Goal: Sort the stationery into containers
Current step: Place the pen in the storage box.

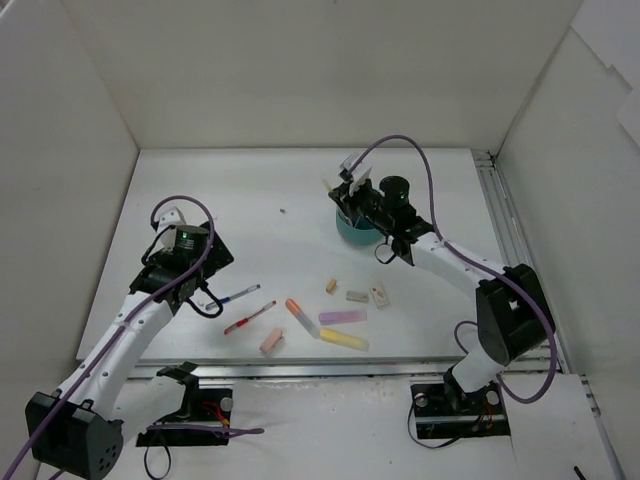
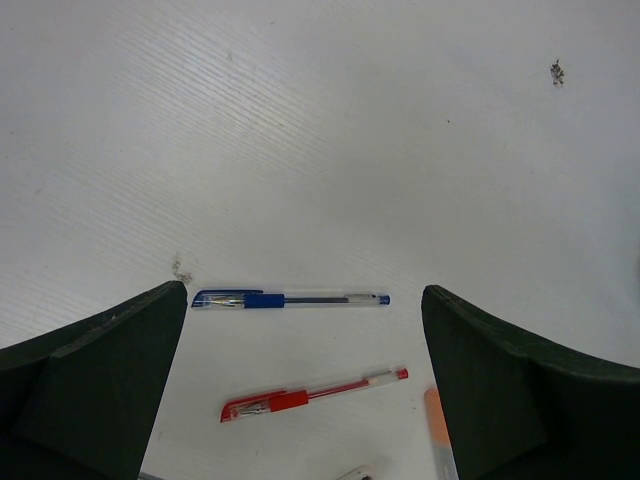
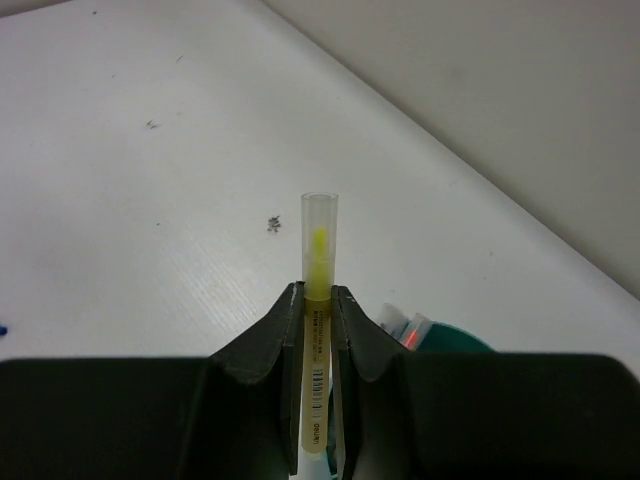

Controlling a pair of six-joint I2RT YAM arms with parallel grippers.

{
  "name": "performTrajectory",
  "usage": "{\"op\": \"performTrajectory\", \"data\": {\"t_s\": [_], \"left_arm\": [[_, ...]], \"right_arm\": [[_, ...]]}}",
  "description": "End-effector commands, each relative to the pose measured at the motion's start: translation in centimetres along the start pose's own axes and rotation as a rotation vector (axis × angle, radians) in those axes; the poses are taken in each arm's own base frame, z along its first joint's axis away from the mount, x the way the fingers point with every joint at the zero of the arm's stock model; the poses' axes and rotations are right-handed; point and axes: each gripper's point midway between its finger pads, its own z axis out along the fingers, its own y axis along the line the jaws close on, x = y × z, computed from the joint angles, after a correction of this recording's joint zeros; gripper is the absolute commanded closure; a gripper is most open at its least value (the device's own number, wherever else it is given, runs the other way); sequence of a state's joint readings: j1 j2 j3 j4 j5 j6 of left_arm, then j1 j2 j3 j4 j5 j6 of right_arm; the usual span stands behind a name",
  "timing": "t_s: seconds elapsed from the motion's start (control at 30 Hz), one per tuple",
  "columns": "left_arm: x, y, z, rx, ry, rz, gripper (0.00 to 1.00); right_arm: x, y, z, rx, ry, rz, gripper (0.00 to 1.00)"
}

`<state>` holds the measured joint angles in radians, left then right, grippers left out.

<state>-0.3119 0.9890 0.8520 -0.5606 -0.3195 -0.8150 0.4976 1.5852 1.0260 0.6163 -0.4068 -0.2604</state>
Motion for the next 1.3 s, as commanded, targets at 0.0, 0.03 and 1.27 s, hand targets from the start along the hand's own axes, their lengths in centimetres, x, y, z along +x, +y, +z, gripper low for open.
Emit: {"op": "performTrajectory", "data": {"t_s": [0.0,0.03,1.27], "left_arm": [[-2.2,-1.7,-0.2,0.048,-0.050,-0.027,0.00],[-2.3,-1.8,-0.2,0.051,-0.050,-0.028,0.00],[-1.5,-2.1,0.1,0.056,-0.012,-0.031,0.00]], "right_arm": [[-3.9,-3.1,0.1,0.096,-0.182,0.050,1.00],[-3.8,-3.9,0.0,0.109,-0.189,0.069,1.00],[4.3,-5.0,-0.8,0.197,-0.135,0.145,0.48]]}}
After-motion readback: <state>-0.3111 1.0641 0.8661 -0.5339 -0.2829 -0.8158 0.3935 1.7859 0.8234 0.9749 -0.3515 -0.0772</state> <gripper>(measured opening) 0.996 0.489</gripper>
